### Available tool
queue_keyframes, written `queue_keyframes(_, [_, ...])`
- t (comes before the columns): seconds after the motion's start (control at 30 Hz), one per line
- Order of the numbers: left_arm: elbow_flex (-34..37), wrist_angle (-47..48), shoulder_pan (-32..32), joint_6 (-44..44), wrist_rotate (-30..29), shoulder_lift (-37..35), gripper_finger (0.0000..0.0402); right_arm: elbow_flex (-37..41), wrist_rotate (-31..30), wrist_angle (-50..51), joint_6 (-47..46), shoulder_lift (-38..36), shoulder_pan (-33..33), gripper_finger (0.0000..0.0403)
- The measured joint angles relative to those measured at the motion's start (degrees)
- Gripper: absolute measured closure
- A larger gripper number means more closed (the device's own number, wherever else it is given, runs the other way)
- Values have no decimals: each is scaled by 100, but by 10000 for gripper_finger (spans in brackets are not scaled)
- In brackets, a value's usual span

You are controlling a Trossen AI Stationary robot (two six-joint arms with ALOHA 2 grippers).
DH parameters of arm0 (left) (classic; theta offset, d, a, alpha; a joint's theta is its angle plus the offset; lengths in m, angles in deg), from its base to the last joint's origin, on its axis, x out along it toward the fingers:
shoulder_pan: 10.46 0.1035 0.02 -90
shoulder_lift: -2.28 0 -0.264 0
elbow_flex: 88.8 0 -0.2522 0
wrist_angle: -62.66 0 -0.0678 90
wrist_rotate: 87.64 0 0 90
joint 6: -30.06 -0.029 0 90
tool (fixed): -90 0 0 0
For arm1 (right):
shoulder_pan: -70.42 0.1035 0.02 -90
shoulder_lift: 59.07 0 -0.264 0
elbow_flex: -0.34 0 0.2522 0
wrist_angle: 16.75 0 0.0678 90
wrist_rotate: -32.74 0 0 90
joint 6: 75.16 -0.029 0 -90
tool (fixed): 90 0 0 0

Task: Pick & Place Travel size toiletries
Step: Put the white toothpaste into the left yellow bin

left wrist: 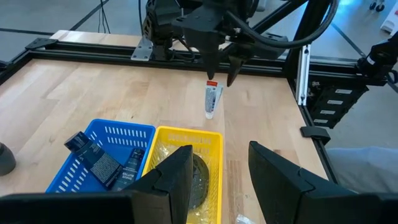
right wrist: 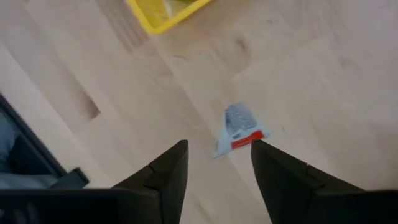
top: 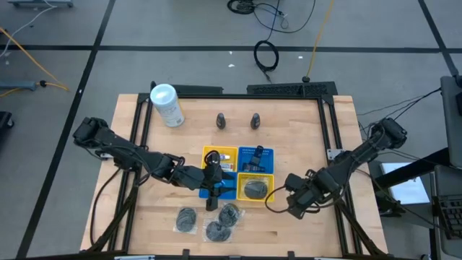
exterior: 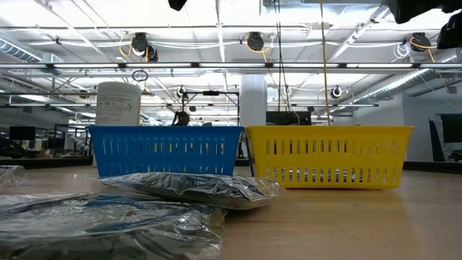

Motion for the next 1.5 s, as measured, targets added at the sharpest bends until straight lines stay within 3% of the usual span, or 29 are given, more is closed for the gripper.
queue_keyframes(0.63, [1,1,0,0,0,0,249,31,2,191,-396,-2,-13,230])
queue_keyframes(1.07, [1,4,-2,-7,0,0,249,963,153,-727,-707,-2,-137,233])
queue_keyframes(1.2, [1,5,-2,-7,0,0,250,1135,160,-728,-726,-2,-139,263])
queue_keyframes(1.43, [1,3,0,-4,0,0,249,1187,157,-877,-519,-25,-137,374])
queue_keyframes(1.5, [1,3,-2,-5,0,0,249,1187,156,-979,-430,-52,-137,390])
